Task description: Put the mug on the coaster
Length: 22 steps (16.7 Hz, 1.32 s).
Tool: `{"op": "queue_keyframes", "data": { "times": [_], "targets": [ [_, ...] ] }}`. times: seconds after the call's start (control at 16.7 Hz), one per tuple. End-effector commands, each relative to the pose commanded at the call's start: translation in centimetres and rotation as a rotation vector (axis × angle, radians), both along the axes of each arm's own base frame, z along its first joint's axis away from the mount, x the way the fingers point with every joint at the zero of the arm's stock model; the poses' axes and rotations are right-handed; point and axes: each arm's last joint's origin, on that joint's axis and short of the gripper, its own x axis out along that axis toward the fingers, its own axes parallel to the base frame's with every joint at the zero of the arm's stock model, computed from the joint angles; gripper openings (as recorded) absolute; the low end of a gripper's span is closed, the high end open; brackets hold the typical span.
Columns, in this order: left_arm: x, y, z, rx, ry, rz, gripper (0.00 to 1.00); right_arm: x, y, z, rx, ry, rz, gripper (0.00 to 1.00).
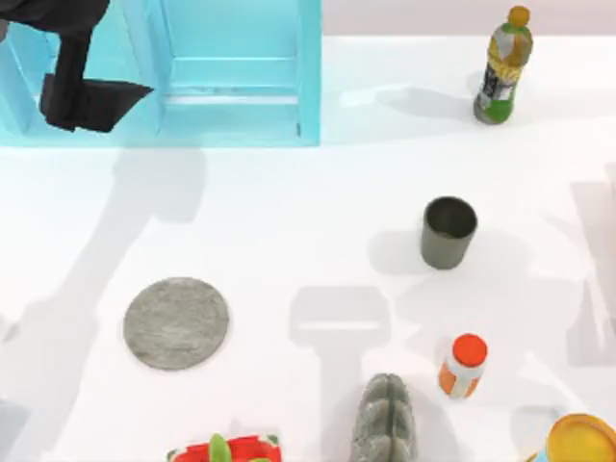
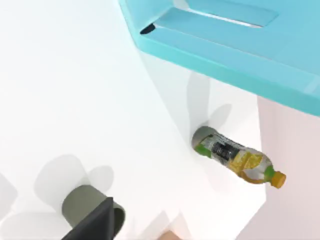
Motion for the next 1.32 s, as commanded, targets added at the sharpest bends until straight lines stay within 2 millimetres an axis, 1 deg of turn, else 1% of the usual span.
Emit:
{"op": "queue_keyframes", "data": {
  "times": [0.06, 0.18, 0.3, 0.36, 0.42, 0.54, 0.66, 0.72, 0.84, 0.96, 1.32],
  "targets": [
    [1.9, -1.6, -0.2, -0.041, 0.08, 0.038, 1.0, 0.0, 0.0, 0.0, 0.0, 0.0, 0.0, 1.0],
    [5.0, -5.2, -1.3, -0.097, 0.231, 0.107, 1.0, 0.0, 0.0, 0.0, 0.0, 0.0, 0.0, 1.0],
    [7.1, -9.0, -3.1, -0.123, 0.368, 0.167, 1.0, 0.0, 0.0, 0.0, 0.0, 0.0, 0.0, 1.0],
    [7.8, -11.0, -4.2, -0.126, 0.431, 0.192, 1.0, 0.0, 0.0, 0.0, 0.0, 0.0, 0.0, 1.0],
    [8.1, -13.0, -5.3, -0.122, 0.49, 0.213, 1.0, 0.0, 0.0, 0.0, 0.0, 0.0, 0.0, 1.0],
    [8.1, -16.9, -7.7, -0.1, 0.592, 0.246, 1.0, 0.0, 0.0, 0.0, 0.0, 0.0, 0.0, 1.0],
    [7.3, -20.2, -9.7, -0.067, 0.67, 0.267, 1.0, 0.0, 0.0, 0.0, 0.0, 0.0, 0.0, 1.0],
    [6.8, -21.5, -10.6, -0.05, 0.7, 0.273, 1.0, 0.0, 0.0, 0.0, 0.0, 0.0, 0.0, 1.0],
    [5.8, -23.5, -11.8, -0.021, 0.742, 0.28, 1.0, 0.0, 0.0, 0.0, 0.0, 0.0, 0.0, 1.0],
    [5.1, -24.5, -12.4, -0.005, 0.761, 0.28, 1.0, 0.0, 0.0, 0.0, 0.0, 0.0, 0.0, 1.0],
    [5.2, -24.5, -12.6, -0.003, 0.763, 0.282, 1.0, 0.0, 0.0, 0.0, 0.0, 0.0, 0.0, 1.0]
  ]
}}
